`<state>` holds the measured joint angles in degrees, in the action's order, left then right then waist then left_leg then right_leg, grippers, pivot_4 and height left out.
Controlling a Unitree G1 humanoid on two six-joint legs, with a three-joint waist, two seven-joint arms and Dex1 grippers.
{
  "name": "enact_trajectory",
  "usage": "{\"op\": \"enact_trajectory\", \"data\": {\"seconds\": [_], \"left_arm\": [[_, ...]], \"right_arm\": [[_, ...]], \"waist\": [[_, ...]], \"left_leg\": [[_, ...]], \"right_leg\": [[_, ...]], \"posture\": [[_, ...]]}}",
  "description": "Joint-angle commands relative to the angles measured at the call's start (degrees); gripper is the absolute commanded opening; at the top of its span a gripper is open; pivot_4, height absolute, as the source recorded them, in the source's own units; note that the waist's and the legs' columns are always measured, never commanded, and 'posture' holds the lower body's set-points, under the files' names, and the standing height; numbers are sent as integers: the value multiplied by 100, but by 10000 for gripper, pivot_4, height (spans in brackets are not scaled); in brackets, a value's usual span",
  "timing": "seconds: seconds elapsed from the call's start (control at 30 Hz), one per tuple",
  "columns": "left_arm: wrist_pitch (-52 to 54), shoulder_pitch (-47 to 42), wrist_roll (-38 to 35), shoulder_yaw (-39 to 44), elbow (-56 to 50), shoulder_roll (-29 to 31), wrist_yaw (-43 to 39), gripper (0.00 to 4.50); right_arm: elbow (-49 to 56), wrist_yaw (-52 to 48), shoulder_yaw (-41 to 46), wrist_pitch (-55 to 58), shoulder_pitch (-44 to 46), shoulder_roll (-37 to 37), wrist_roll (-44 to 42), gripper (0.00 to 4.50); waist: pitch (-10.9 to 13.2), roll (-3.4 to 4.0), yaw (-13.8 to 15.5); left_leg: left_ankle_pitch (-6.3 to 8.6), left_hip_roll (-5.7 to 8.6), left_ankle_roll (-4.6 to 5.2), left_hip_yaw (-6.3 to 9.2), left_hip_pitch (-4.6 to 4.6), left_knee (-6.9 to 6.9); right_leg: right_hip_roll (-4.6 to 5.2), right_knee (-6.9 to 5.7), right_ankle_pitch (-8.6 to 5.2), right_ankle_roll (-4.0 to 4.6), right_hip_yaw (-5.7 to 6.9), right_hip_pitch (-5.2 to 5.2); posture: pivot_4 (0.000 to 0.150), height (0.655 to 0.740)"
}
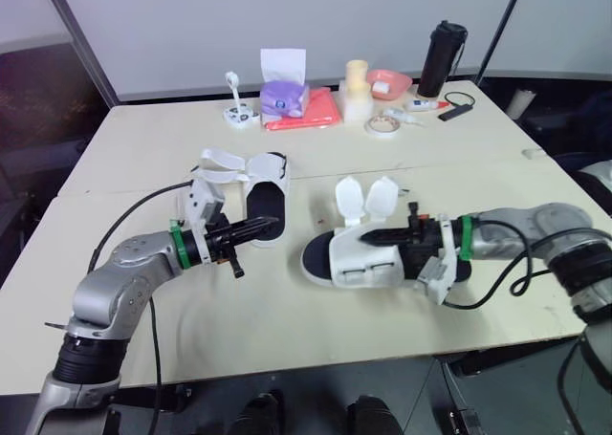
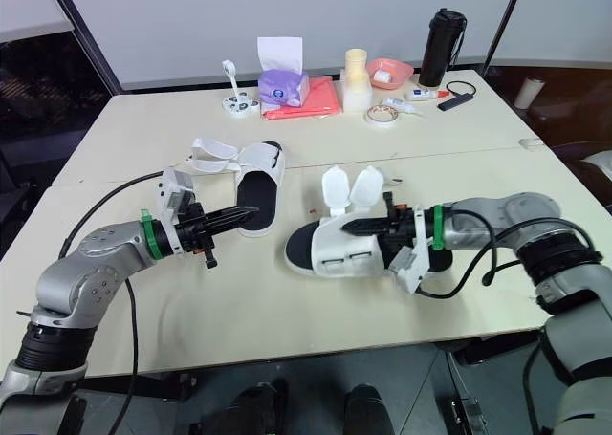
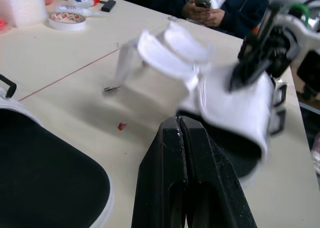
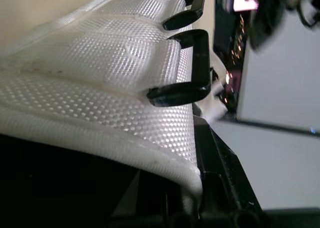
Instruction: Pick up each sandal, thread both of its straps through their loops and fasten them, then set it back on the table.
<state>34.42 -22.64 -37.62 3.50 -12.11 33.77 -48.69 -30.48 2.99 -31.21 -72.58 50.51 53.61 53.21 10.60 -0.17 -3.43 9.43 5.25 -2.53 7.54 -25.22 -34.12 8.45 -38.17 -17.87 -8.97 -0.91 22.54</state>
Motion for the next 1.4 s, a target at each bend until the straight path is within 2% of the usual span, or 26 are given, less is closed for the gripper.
{"op": "enact_trajectory", "data": {"seconds": [0.03, 0.33, 0.4, 0.5, 0.67, 0.77, 0.9, 0.97, 1.07, 1.23, 1.4], "left_arm": [[-28, -5, -45, 221, -230, 71, 55, 0], [84, 71, -123, 269, -482, -33, 365, 0], [89, 149, -136, 262, -563, -49, 400, 0], [108, 221, -155, 260, -639, -52, 431, 0], [67, 322, -46, 93, -616, 182, 66, 0], [8, 352, 20, -39, -613, 372, -256, 0], [-158, 224, 214, -297, -399, 494, -690, 0], [-285, 127, 329, -425, -187, 457, -858, 0], [-632, -27, 668, -722, 231, 322, -1044, 0], [-1482, -390, 1277, -1291, 961, -62, -1486, 0], [-1970, -697, 1661, -1701, 1592, -517, -1767, 0]], "right_arm": [[347, -101, 264, 138, 13, -144, -48, 333], [428, -479, 189, 198, -119, -256, 63, 333], [363, -732, 151, 205, -163, -280, -208, 6874], [386, -1127, 159, 217, -251, -205, -638, 19051], [801, -2072, 334, 495, -608, 412, -1947, 43678], [1058, -2780, 444, 958, -879, 848, -2926, 44428], [1480, -4020, 611, 2076, -1521, 1402, -4821, 44428], [1836, -4580, 846, 3008, -1825, 1519, -5719, 44428], [2499, -5266, 1335, 5077, -2252, 1565, -7234, 44428], [3400, -5447, 2055, 8507, -2414, 1301, -9141, 44428], [3590, -5029, 2513, 10719, -2017, 775, -10009, 44428]], "waist": [[0, 0, 16], [0, 0, 76], [0, 0, 74], [0, 0, 79], [0, -1, 118], [0, 0, 100], [0, -1, 98], [-1, -1, 97], [-1, 1, 100], [-1, -2, 122], [-1, -3, 143]], "left_leg": [[0, 0, 0, 3, 0, -1], [0, 0, 0, 3, 1, -3], [0, 0, 0, 3, 2, -2], [0, -1, 0, 0, 4, -2], [6, 0, 10, 0, 13, -3], [7, -1, 12, 0, 17, -4], [9, -5, 14, -2, 22, -2], [11, -9, 18, -2, 26, -2], [11, -11, 19, 6, 27, -4], [14, -11, 23, 9, 28, -5], [15, -10, 25, 7, 27, -8]], "right_leg": [[0, 0, 0, 0, 0, -1], [0, -2, 0, 0, 0, -2], [0, -1, 0, 0, -1, -2], [0, -1, 0, 0, -1, -6], [4, 2, 0, 0, 1, -21], [4, 2, 0, 0, 0, -24], [2, 2, 0, 1, 0, -31], [4, 2, 0, 1, -1, -34], [4, 1, 0, 1, -1, -36], [7, 3, 0, 1, 0, -38], [10, 6, 1, 0, 1, -39]], "posture": [[1500, 7400], [1500, 7400], [1500, 7400], [1500, 7400], [1500, 7400], [1500, 7400], [1500, 7400], [1500, 7400], [1500, 7400], [1500, 7400], [1500, 7400]]}}
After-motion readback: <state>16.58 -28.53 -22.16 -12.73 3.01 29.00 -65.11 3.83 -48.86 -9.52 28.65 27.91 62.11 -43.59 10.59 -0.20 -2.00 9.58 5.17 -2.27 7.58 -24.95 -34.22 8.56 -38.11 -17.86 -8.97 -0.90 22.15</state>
